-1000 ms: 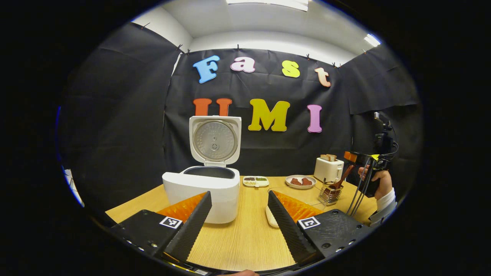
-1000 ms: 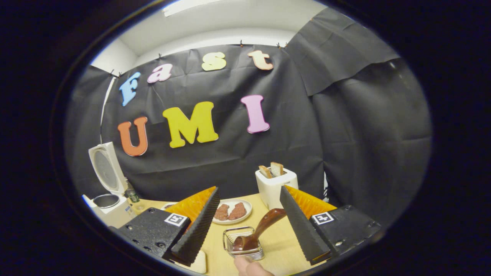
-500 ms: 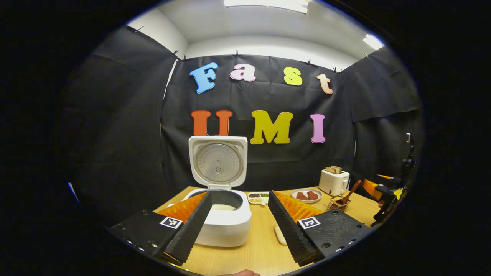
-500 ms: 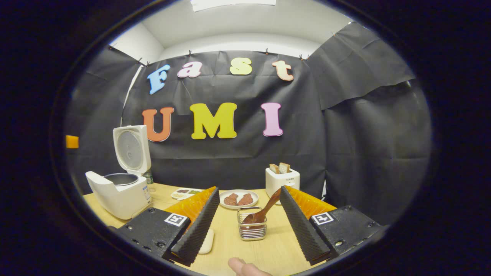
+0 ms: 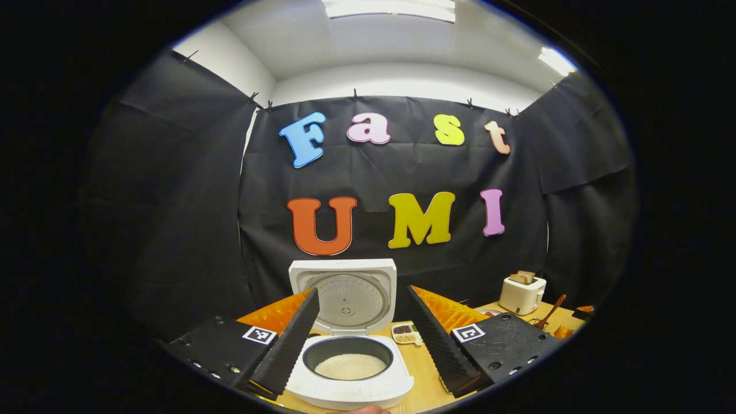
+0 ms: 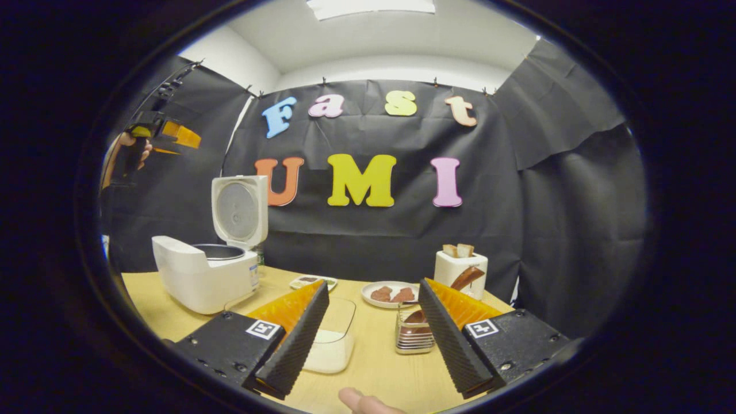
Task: Close the left gripper, press the button to open the rice cooker; take a wooden spoon from the chopstick holder with the right hand, scoop a spoonful of rice and pour it into the rice cooker, then put the wooden spoon back into the chopstick holder.
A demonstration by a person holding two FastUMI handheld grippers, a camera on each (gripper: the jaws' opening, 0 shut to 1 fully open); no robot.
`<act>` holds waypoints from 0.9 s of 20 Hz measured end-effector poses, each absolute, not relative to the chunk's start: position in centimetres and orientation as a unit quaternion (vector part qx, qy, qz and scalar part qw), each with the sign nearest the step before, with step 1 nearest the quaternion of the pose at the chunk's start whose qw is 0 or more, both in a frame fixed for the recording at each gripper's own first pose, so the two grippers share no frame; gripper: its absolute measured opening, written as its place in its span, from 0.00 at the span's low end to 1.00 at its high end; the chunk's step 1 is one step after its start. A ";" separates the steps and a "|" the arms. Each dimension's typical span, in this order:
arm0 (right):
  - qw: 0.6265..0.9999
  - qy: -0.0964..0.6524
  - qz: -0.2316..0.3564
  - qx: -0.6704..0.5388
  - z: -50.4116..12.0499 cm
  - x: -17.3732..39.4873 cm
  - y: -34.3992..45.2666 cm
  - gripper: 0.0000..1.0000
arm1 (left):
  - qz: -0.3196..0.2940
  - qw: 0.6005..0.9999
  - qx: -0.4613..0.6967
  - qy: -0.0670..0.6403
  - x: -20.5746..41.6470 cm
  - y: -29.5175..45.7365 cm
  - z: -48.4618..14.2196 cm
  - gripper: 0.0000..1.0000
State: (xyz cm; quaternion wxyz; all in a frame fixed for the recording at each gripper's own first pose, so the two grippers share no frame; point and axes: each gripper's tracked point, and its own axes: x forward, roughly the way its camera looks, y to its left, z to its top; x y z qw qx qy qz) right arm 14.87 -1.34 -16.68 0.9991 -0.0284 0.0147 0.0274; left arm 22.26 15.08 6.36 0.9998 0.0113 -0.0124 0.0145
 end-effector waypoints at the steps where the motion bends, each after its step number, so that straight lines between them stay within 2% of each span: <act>1: 0.999 0.010 0.036 -0.024 -16.4 15.1 -0.9 1.00 | 0.020 1.000 0.003 -0.016 23.4 15.9 7.1 0.95; 3: 0.999 0.000 0.050 -0.015 -16.4 15.7 -0.5 1.00 | 0.028 0.999 0.004 -0.022 25.8 17.1 8.3 0.95; 4: 0.998 0.000 0.067 -0.006 -16.6 16.0 0.1 0.96 | 0.042 0.998 0.016 -0.037 27.1 18.3 9.5 0.96; 5: 0.997 0.005 0.083 0.007 -17.1 16.3 0.7 1.00 | 0.065 0.996 0.020 -0.052 28.6 19.7 10.6 0.96; 8: 0.994 0.035 0.104 0.018 -18.8 17.3 1.0 1.00 | 0.063 0.997 -0.012 -0.043 33.2 20.2 10.2 0.94; 9: 0.994 0.032 0.105 0.015 -18.5 17.3 0.8 0.96 | 0.059 0.997 -0.024 -0.041 34.6 20.3 9.8 0.94; 10: 0.994 0.024 0.103 0.015 -18.1 17.5 0.6 1.00 | 0.059 0.997 -0.030 -0.036 36.0 20.7 9.2 0.94; 14: 0.995 -0.001 0.094 0.025 -17.2 18.1 0.0 1.00 | 0.068 0.997 -0.029 0.000 41.0 21.3 5.8 0.94; 15: 0.996 -0.003 0.086 0.020 -17.4 18.2 -0.5 1.00 | 0.066 0.998 -0.016 -0.001 41.9 21.0 5.6 0.94; 16: 0.997 -0.004 0.078 0.016 -17.3 18.3 -0.8 0.96 | 0.070 0.998 0.003 -0.006 42.7 21.0 5.7 0.94; 18: 0.997 0.000 0.076 0.022 -17.4 18.4 -0.9 0.96 | 0.070 0.997 0.027 -0.012 44.2 20.6 5.4 0.94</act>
